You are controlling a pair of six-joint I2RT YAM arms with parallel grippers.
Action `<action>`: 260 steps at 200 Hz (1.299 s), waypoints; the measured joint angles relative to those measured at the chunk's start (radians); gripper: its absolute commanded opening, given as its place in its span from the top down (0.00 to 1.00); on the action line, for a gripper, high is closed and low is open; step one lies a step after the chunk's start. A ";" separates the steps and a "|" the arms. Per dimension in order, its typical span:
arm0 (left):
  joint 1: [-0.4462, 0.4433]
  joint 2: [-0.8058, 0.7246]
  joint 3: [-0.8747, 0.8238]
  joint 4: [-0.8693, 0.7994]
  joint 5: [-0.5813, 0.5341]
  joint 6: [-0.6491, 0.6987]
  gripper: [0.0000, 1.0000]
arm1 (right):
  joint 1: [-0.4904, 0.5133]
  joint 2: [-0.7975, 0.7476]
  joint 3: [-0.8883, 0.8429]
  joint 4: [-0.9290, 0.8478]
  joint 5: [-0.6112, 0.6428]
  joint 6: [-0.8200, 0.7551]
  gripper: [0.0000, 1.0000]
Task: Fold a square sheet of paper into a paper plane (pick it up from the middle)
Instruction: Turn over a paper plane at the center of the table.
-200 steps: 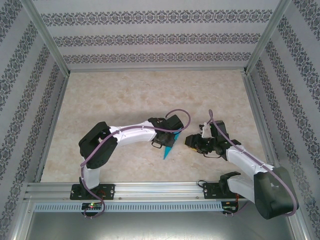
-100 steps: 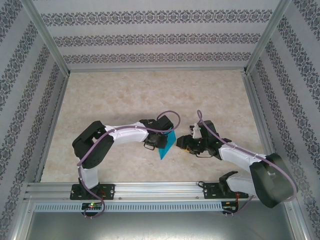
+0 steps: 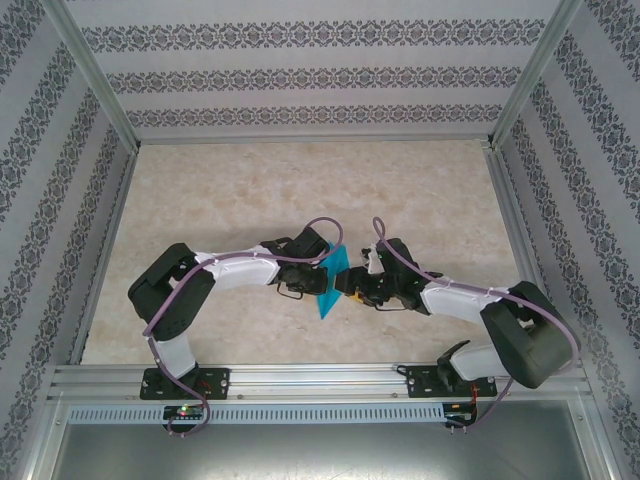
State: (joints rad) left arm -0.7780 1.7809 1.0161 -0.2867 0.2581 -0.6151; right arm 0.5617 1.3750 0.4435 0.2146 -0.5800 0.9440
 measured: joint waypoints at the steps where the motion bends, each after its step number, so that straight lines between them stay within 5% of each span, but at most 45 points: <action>1: 0.000 0.000 0.000 0.000 0.000 0.000 0.83 | 0.001 0.002 0.000 0.002 0.000 0.001 0.43; 148: 0.055 -0.029 -0.117 0.154 0.122 -0.056 0.84 | 0.080 0.131 0.081 0.040 0.042 0.026 0.52; 260: 0.107 -0.044 -0.187 0.256 0.211 -0.110 0.81 | 0.130 0.159 0.232 -0.184 0.139 -0.079 0.66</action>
State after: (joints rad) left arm -0.6712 1.7367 0.8288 -0.0307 0.4686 -0.7254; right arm 0.6922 1.5345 0.6758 0.0303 -0.4408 0.8650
